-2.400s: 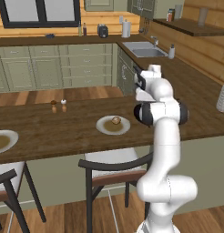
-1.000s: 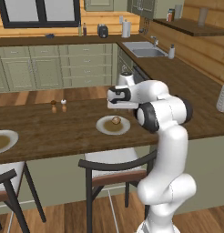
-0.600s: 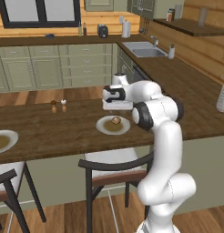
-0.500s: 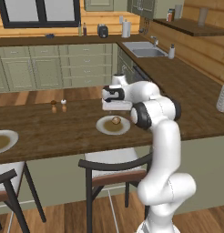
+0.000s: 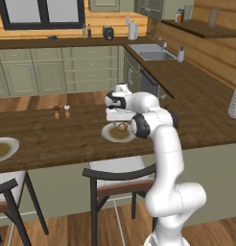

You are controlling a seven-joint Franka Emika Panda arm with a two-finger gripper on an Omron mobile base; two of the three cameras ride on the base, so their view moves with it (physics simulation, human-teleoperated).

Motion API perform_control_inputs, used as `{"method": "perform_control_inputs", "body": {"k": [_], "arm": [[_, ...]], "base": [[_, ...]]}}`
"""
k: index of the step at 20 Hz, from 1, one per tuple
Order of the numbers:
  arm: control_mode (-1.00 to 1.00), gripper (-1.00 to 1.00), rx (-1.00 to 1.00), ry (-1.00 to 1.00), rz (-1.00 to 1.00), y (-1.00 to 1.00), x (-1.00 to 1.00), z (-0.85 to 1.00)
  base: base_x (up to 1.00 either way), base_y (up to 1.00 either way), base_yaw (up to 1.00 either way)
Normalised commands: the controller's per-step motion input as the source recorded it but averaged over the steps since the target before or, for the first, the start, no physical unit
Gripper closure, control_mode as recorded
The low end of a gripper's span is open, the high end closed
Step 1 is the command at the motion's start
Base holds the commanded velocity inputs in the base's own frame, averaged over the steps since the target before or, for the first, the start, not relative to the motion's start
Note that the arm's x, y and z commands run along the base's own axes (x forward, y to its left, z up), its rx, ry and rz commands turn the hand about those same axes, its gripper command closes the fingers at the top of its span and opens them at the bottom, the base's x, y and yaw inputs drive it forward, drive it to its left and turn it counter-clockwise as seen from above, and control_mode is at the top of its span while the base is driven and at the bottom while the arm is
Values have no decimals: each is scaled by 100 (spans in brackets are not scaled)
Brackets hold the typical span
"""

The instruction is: Pick the chicken drumstick and mushroom from their plates and place them in the bowl. Then put the bowl in the fridge.

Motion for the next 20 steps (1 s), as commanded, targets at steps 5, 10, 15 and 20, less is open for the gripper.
{"method": "perform_control_inputs", "body": {"k": [5, 10, 15, 20], "arm": [[-100, -100, 0, 11, 0, 0, 8, -38], [-100, -100, 0, 5, 0, 0, 0, -16], [-100, -100, 0, 0, 0, 0, -5, 0], [-100, -100, 0, 0, 0, 0, -27, 0]], "base": [[0, 0, 0], [0, 0, 0], [0, 0, 0], [0, 0, 0]]}}
